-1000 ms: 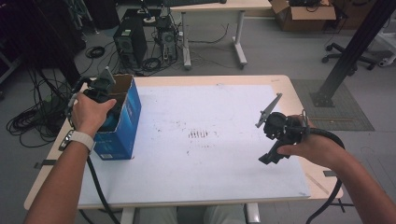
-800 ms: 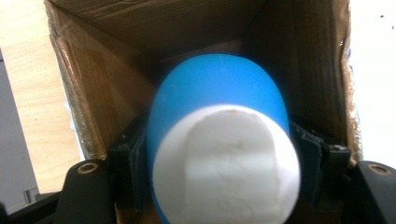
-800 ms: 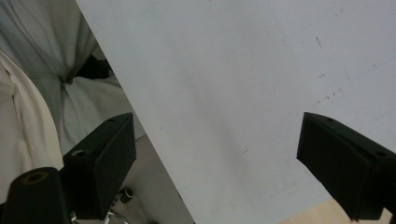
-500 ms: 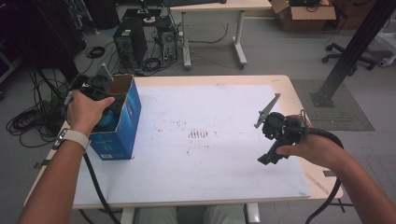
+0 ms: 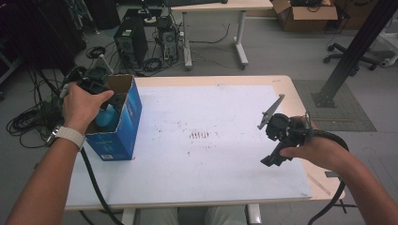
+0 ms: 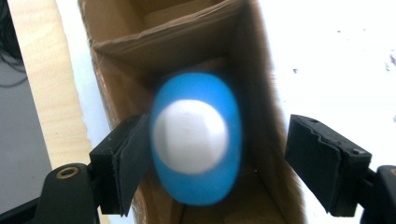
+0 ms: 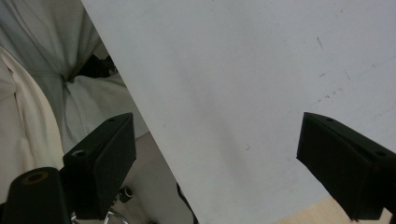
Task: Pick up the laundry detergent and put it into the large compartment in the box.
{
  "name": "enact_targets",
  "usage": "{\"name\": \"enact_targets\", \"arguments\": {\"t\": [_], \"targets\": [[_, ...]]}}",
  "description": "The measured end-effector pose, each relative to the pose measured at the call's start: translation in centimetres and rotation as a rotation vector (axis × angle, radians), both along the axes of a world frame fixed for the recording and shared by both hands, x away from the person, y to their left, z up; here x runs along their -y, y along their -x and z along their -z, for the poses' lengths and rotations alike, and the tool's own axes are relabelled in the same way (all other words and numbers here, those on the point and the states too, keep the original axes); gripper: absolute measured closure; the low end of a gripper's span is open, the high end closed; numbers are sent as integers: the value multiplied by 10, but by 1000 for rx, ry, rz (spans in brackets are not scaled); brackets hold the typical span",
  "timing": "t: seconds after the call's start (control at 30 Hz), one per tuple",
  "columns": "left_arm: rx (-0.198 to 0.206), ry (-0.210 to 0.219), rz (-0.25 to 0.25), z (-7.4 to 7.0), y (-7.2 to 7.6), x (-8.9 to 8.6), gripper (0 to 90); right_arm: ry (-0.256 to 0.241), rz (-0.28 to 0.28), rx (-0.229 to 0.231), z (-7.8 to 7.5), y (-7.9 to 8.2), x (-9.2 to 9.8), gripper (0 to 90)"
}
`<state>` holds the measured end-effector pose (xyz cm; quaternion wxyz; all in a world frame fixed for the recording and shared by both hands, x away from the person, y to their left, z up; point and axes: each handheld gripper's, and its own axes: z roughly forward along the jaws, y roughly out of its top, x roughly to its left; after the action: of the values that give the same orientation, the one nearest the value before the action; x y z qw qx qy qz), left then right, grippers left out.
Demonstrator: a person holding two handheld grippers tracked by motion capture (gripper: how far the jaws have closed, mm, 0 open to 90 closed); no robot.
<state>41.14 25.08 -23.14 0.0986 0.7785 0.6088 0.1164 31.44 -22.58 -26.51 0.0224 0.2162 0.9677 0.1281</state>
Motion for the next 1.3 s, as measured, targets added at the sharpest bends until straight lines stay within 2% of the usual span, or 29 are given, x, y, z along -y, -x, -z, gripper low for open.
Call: {"name": "enact_targets", "arguments": {"t": [0.17, 0.4, 0.63, 0.8, 0.9, 0.93, 0.97, 1.0, 1.03, 1.07, 1.3], "targets": [[22, 9, 41, -17, 7, 7, 223, -1, -1, 4, -2, 2, -1, 119], [72, -14, 96, -40, 20, 18, 212, 1, -4, 9, -5, 3, -3, 119], [97, -13, 193, -54, 36, 35, 197, 2, -8, 13, -6, 5, -4, 118], [100, -9, 297, -57, 48, 52, 179, 3, -7, 13, -6, 5, -4, 118], [90, -2, 406, -57, 58, 68, 177, 4, -8, 11, -6, 5, -6, 118], [83, -2, 462, -55, 62, 77, 172, 5, -12, 13, -6, 4, -6, 119], [81, 0, 483, -54, 63, 82, 163, 5, -10, 13, -6, 4, -7, 118], [81, 0, 483, -54, 63, 82, 150, 3, -11, 11, -6, 4, -8, 118], [79, 8, 515, -52, 66, 89, 133, 1, -13, 12, -6, 4, -8, 118], [79, 8, 515, -52, 66, 89, 119, 2, -14, 13, -7, 4, -9, 118], [74, 20, 600, -46, 70, 106, 58, 4, -13, 9, -6, 3, -10, 118]]}}
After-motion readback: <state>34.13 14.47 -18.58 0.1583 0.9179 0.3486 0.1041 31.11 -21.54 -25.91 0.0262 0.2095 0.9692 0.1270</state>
